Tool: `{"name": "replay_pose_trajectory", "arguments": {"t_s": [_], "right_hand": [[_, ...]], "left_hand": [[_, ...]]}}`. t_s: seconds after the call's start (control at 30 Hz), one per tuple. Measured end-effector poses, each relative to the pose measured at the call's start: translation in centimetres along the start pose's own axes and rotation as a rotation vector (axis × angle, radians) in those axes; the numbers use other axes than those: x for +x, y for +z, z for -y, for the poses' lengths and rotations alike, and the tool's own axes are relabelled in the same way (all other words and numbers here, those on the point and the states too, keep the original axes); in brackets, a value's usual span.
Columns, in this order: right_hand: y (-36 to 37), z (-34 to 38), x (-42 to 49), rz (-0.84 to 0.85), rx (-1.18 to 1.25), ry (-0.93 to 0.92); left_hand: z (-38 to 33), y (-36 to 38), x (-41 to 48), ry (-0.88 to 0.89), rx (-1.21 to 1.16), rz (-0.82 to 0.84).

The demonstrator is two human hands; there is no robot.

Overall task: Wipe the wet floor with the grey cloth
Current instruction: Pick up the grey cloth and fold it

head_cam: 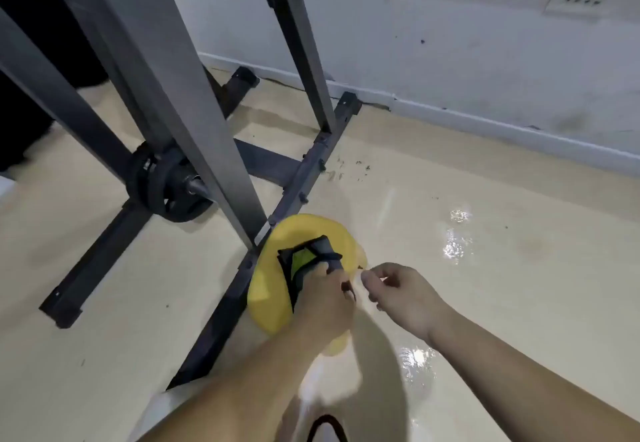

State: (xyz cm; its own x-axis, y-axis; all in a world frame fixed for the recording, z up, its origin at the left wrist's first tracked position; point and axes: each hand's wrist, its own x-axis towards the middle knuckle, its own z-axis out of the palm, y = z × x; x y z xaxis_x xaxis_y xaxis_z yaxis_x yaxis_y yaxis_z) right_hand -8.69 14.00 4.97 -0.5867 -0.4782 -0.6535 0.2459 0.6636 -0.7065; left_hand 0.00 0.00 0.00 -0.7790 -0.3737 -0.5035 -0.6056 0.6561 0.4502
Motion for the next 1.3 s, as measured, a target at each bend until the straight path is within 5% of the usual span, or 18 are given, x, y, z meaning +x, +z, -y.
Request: {"name": "replay_pose_trajectory", "arguments": {"t_s": [0.13, 0.23, 0.33, 0.47, 0.6, 0.77, 0.97, 1.1, 1.3], "right_hand": [[0.9, -5.0, 4.1, 0.101, 0.104, 0.005], [1.8, -8.2, 7.5, 0.101, 0.174, 0.009], [2.7, -9.8, 9.6, 0.121, 0.277, -0.032], [1.4, -11.1, 7.1, 0.185, 0.47, -0.148], [-3.2, -13.5, 1.9, 0.182, 0.663, -0.259], [-10.4, -20.6, -2.8, 0.12, 0.65, -0.186], [-18.7, -28.0, -4.2, 0.093, 0.753, -0.185], [-22.5, -30.2, -3.8, 0.044, 0.823, -0.17], [-24.6, -31.4, -1.4, -0.388, 0.73, -0.109]], "left_hand": [[3.2, 3.7, 3.8, -0.046, 0.314, 0.015], [5.1, 6.5, 4.8, 0.08, 0.515, -0.215], [6.8, 6.9, 5.1, 0.211, 0.404, -0.479], [3.5, 5.3, 3.6, 0.247, 0.104, -0.533], [-6.1, 6.8, 0.8, 0.353, -0.183, -0.36], [-16.2, 13.1, -0.5, 0.113, -0.532, -0.04], [-23.8, 19.0, -1.1, 0.018, -0.618, 0.235], [-26.8, 20.1, -0.9, -0.068, -0.483, 0.216], [-29.1, 19.2, -0.2, -0.021, -0.117, 0.101]]}}
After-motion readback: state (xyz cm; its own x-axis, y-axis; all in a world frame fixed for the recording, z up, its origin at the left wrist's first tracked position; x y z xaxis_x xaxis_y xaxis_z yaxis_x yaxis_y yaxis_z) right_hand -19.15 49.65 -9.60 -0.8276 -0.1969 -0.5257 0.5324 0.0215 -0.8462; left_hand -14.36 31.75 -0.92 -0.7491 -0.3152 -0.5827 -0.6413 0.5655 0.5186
